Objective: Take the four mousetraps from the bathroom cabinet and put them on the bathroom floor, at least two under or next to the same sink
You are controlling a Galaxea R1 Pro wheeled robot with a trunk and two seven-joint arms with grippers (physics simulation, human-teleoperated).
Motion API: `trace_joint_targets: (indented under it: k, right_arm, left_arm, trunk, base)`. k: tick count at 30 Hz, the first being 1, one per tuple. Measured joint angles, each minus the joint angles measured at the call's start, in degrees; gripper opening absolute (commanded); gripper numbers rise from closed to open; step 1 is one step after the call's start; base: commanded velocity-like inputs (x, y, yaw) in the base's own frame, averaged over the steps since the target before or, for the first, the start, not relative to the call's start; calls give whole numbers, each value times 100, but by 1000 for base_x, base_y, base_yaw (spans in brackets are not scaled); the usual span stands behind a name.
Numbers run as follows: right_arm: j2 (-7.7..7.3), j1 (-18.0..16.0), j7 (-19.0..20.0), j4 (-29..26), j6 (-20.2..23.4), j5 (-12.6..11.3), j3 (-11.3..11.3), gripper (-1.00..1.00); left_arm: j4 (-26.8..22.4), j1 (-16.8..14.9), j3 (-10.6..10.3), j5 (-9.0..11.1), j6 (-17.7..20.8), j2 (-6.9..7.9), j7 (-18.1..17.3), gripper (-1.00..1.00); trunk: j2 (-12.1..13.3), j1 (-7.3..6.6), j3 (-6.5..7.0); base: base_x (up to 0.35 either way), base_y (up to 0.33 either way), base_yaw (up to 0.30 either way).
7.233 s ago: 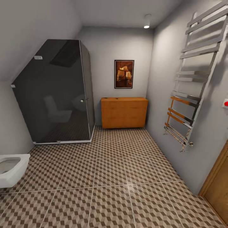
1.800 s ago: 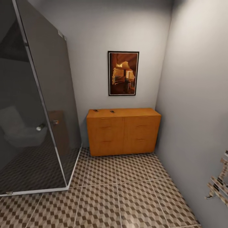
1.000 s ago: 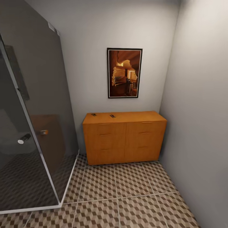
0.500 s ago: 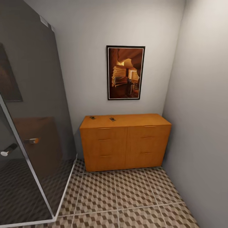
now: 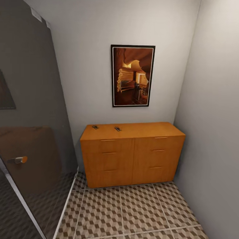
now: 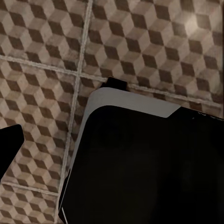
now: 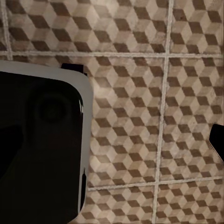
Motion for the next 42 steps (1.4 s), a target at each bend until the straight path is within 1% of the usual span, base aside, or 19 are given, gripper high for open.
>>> trace_joint_targets:
  k: [31,35,42]
  right_arm:
    - [0,0,-8,0,-35,13,0,100]
    - [-1,0,-6,0,-34,14,0,100]
    - [-9,0,-1,0,-28,14,1,100]
  left_arm:
    - [8,3,-8,4,-1,20,-6,100]
    - [7,2,-13,0,-49,19,-6,100]
    - [1,0,-23,-8,-73,10,-6,100]
  trunk:
    - [0,0,0]
    - [0,0,0]
    - [0,2,0]
  base:
    - [320,0,0]
    - [314,0,0]
    - [200,0,0]
